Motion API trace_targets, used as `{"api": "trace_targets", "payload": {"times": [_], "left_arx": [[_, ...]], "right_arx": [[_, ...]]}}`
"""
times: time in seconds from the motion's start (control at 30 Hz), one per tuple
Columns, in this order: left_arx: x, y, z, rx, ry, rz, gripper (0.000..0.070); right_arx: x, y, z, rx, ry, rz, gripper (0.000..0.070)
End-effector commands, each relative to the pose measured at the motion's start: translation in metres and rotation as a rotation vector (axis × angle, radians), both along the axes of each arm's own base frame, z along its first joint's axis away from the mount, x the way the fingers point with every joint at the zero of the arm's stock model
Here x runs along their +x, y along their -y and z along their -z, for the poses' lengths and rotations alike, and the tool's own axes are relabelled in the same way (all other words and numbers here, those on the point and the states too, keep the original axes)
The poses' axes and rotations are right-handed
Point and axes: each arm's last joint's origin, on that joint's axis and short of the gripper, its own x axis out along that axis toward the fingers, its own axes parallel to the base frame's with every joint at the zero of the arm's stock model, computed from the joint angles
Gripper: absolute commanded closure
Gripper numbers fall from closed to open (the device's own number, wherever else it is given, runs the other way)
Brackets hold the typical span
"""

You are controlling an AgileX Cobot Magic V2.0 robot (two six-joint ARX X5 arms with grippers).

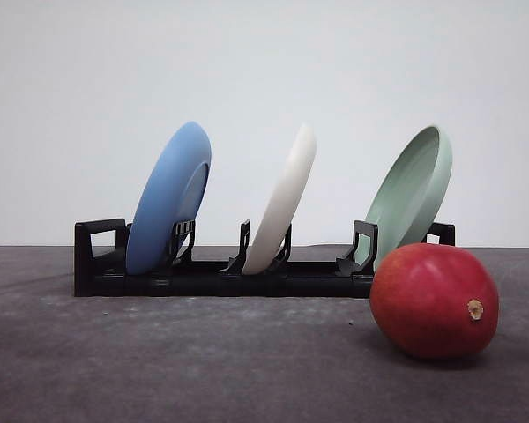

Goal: Place pomegranate in white plate

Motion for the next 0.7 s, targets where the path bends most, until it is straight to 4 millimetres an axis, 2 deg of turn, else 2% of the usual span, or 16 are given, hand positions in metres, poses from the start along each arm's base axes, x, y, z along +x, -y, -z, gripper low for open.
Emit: {"api": "trace_targets", "payload": {"times": [0.0,0.13,0.23,0.47,0.67], "left_arx": [[-0.002,0.000,-0.015,-0.018,0.075,-0.001,0.0688],[-0.009,0.000,-0.044,-0.007,0.164,-0.001,0.0688],[-0.018,0.000,-0.067,-0.007,0.159,-0.002,0.0688],[-0.035,0.001,-0.118,0.045,-0.047,0.028,0.0688],[-0.026,0.004,-0.142,0.106,-0.217,0.152,0.0688]], "right_arx": [[-0.002,0.000,-0.011,0.083,0.037,0.003,0.0690],[-0.009,0.001,-0.033,0.138,0.059,0.000,0.0692],[-0.019,0.001,-0.055,0.168,0.030,0.001,0.0693],[-0.043,0.002,-0.104,0.161,-0.102,0.000,0.0693],[-0.042,-0.001,-0.125,0.121,-0.230,-0.095,0.0693]]}}
